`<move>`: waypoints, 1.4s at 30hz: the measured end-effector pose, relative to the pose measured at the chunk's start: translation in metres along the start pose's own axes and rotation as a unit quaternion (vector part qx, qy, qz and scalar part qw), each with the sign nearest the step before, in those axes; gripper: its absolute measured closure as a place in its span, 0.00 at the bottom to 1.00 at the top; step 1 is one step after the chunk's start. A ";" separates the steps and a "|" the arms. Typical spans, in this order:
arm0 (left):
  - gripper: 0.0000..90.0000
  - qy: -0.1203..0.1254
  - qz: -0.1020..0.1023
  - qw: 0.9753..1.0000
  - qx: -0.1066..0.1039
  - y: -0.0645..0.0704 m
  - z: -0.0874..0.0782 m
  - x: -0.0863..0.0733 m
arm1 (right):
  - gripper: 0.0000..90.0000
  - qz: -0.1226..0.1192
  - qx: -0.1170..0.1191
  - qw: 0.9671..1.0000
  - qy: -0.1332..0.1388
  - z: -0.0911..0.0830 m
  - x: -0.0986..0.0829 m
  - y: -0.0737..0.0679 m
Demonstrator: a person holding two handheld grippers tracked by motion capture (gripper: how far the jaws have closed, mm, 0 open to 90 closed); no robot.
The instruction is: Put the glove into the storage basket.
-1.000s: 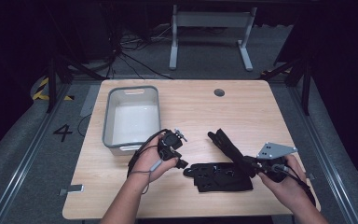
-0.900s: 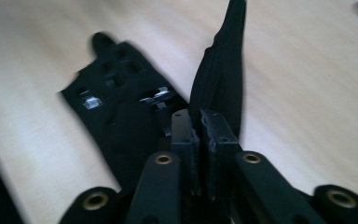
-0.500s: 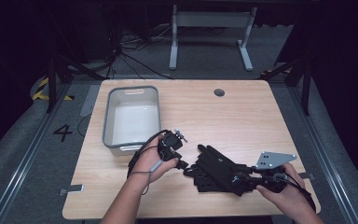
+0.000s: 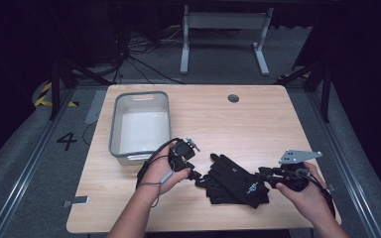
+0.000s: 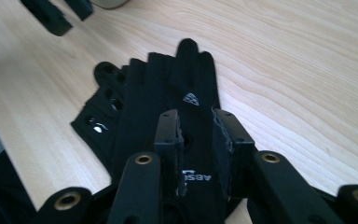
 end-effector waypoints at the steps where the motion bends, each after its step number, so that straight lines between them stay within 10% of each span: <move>1: 0.63 0.000 0.000 1.000 -0.003 0.000 0.000 0.000 | 0.81 0.003 -0.003 1.000 -0.001 0.001 -0.001 0.003; 16: 0.69 -0.014 0.003 1.000 -0.024 0.005 0.008 0.002 | 0.78 0.074 -0.012 0.995 -0.069 0.007 -0.031 0.021; 34: 0.68 -0.019 0.006 1.000 -0.020 0.006 0.013 0.004 | 0.73 0.097 -0.022 0.983 -0.155 0.019 -0.063 0.018; 42: 0.65 -0.009 0.008 1.000 -0.011 0.006 0.017 0.008 | 0.94 0.081 -0.042 0.982 -0.165 0.020 -0.063 0.012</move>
Point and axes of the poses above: each handheld gripper's, and its own axes: z roughly forward along the jaws, x roughly out of its top, y roughly to its right, the point moved 8 cm from there along z, roughly forward along the jaws, and after that the axes turned 4 degrees about y, right-handed, at the moved point
